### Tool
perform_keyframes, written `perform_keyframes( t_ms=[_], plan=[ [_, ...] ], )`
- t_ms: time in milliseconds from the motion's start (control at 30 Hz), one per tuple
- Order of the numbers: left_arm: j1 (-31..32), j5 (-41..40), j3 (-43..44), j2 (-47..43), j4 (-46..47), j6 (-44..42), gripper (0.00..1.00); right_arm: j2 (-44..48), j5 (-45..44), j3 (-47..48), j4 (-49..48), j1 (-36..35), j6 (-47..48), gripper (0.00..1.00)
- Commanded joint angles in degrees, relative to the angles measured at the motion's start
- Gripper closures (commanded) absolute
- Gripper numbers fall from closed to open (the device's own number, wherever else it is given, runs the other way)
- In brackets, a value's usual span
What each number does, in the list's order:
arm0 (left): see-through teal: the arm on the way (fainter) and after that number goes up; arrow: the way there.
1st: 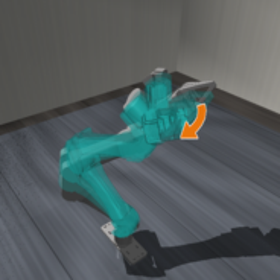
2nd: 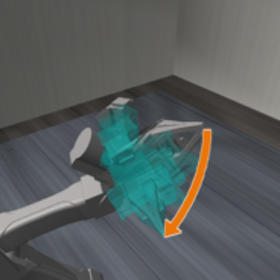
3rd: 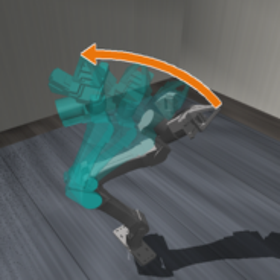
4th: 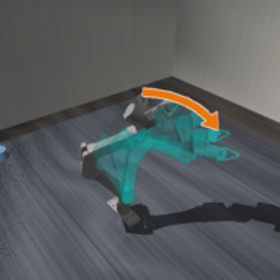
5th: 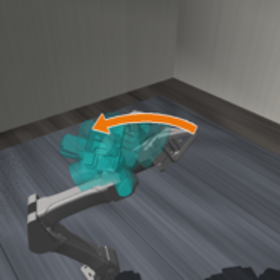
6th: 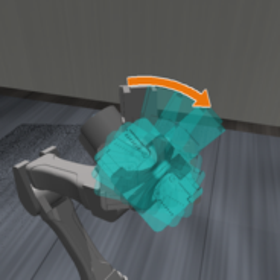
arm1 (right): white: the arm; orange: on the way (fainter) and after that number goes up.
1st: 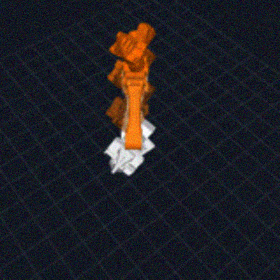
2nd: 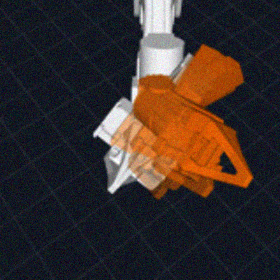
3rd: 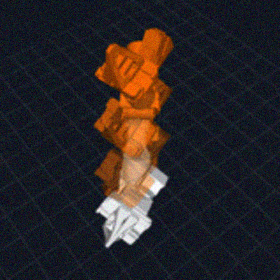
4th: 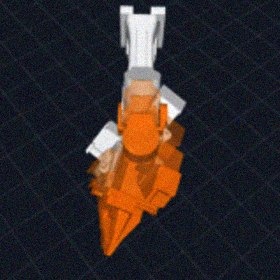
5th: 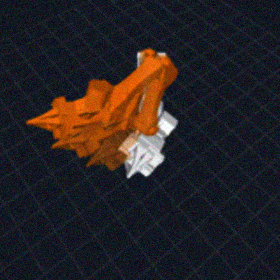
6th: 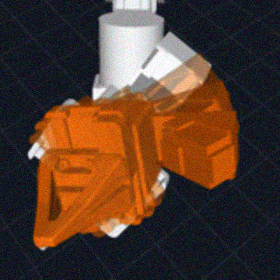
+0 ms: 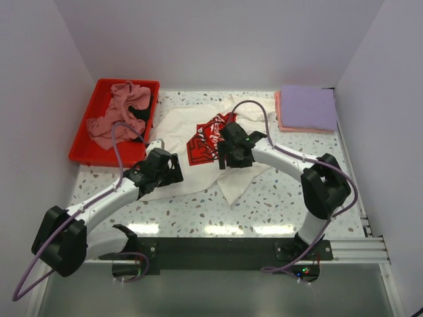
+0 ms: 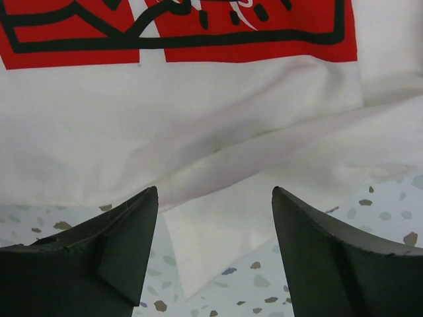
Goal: Fold and stack the t-shirts
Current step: Flatten the tshirt out
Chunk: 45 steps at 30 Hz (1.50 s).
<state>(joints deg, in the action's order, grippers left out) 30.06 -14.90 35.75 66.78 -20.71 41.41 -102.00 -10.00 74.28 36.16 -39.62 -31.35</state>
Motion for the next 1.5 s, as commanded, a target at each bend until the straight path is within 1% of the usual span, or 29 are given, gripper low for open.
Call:
perform_keyframes(
  t_ms=[0,100,133,167,333,400,633,767,833,900,933,967,1033,1067,1133,1300,1400,1433,1467],
  plan=[
    [-0.27,-1.28,0.73,1.15,1.55,-0.01,0.00,6.71,-2.48,-2.90,1.54,-0.02,0.86,0.27],
    [-0.36,-1.19,1.34,2.73,2.16,-0.36,0.00,8.82,-1.96,-8.17,0.76,0.06,0.07,0.28],
    [-0.36,-1.36,1.43,3.00,2.25,-0.45,0.00,9.01,-1.95,-8.19,0.23,-0.02,-0.28,0.28],
    [-0.44,-1.45,1.69,3.26,2.43,-0.54,0.00,9.09,-0.04,-9.58,-0.56,0.06,-0.46,0.28],
    [-0.62,-1.19,2.05,4.93,4.01,-0.36,0.00,7.61,3.32,-8.81,-5.74,-0.02,-3.18,0.28],
    [-0.71,-1.28,1.78,5.02,4.19,-0.01,0.00,7.25,4.37,-8.37,-8.02,-0.02,-5.03,0.27],
    [-1.15,-0.93,0.55,5.46,5.06,0.51,0.00,5.23,2.27,-7.66,-9.18,0.06,-10.39,0.23],
    [-1.15,-0.57,0.55,5.64,5.41,0.52,0.00,2.51,0.16,-8.27,-10.75,-0.02,-14.86,0.25],
    [-1.15,-0.14,0.64,5.55,5.68,0.52,0.00,1.89,-1.24,-9.15,-13.21,-0.02,-16.45,0.30],
    [-1.24,0.04,0.64,5.64,5.68,0.43,0.00,1.62,-1.95,-9.85,-14.19,-0.02,-16.98,0.44],
    [-1.24,-0.13,0.64,5.64,5.68,0.51,0.00,1.80,-2.48,-10.03,-14.45,0.06,-16.99,0.56],
    [-1.24,-0.22,0.64,5.64,5.68,0.60,0.00,2.15,-2.83,-10.38,-14.54,0.06,-17.16,0.65],
    [-1.24,-0.31,0.46,5.81,6.03,0.52,0.00,3.46,-3.79,-11.70,-14.72,0.06,-17.08,0.91],
    [-1.24,-0.31,0.38,6.16,6.29,0.69,0.00,3.91,-4.23,-12.05,-14.89,0.06,-16.99,0.94],
    [-1.32,-0.13,0.55,6.60,6.56,0.60,0.00,4.87,-4.33,-12.84,-14.46,-0.02,-16.64,0.99],
    [-1.50,-0.13,0.90,7.48,6.47,0.60,0.00,6.98,-3.89,-13.90,-11.39,-0.02,-14.97,1.00],
    [-1.76,-0.48,0.90,7.48,6.12,0.60,0.00,10.23,-4.76,-15.21,-6.64,-0.02,-13.47,1.00],
    [-1.85,-0.57,0.90,7.57,6.12,0.60,0.00,12.67,-5.29,-15.74,-5.24,0.06,-12.86,1.00],
    [-1.94,-0.66,0.99,7.48,5.95,0.60,0.00,14.00,-6.16,-17.14,-1.74,0.06,-12.77,1.00]
  ],
)
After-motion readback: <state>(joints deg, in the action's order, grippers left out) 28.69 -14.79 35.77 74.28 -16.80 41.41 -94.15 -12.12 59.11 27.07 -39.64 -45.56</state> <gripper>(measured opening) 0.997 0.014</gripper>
